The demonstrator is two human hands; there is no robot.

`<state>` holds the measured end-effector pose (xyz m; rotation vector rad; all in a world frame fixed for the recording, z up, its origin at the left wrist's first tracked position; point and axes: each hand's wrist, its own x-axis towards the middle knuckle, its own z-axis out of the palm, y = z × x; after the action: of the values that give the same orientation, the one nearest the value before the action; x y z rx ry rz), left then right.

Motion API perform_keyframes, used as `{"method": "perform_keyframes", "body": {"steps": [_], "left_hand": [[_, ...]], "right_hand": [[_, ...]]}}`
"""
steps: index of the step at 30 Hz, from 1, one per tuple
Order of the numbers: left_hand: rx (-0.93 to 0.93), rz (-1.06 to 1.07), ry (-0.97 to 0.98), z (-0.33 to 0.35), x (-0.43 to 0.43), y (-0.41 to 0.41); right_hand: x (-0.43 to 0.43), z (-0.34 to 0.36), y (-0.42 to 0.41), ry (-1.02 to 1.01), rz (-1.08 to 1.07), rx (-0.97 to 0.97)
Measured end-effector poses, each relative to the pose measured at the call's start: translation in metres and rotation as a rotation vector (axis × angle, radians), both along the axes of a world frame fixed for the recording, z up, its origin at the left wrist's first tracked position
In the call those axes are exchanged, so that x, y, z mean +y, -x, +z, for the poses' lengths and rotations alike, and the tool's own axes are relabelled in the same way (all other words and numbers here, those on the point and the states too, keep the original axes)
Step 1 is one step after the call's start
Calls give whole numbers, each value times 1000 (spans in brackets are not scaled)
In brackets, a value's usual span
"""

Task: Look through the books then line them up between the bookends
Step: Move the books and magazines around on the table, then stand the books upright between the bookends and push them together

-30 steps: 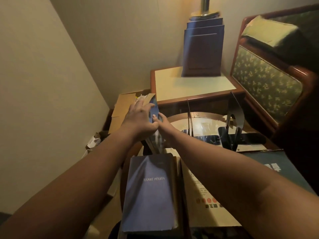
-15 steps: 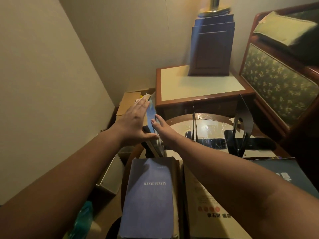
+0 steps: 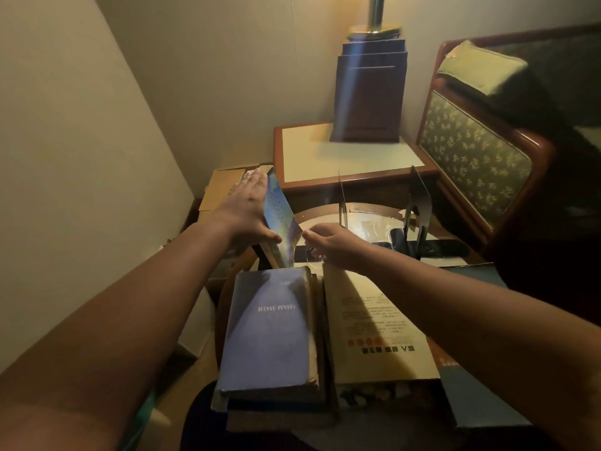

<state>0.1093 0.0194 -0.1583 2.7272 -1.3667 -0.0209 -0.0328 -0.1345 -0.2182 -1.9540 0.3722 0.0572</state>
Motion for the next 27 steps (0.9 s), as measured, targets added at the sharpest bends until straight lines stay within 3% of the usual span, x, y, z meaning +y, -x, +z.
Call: {"method": "perform_keyframes", "body": {"steps": [3, 7, 11, 16, 20, 27], "left_hand": [[-2, 13, 22, 0, 1, 3], [-6, 13, 20, -2, 2, 0], [9, 13, 25, -2, 2, -2], [-3, 30, 19, -3, 1, 0], [-10, 29, 30, -4, 1, 1], [-5, 41, 8, -8, -1, -8]], "right_hand": [[-12, 4, 43, 226, 11, -27], [-42, 3, 106, 302, -19, 10], [-78, 5, 155, 524, -121, 77], [-111, 1, 181, 703, -156, 386], [-121, -6, 188, 785, -210, 498], [-140, -18, 204, 484, -391, 459]]}}
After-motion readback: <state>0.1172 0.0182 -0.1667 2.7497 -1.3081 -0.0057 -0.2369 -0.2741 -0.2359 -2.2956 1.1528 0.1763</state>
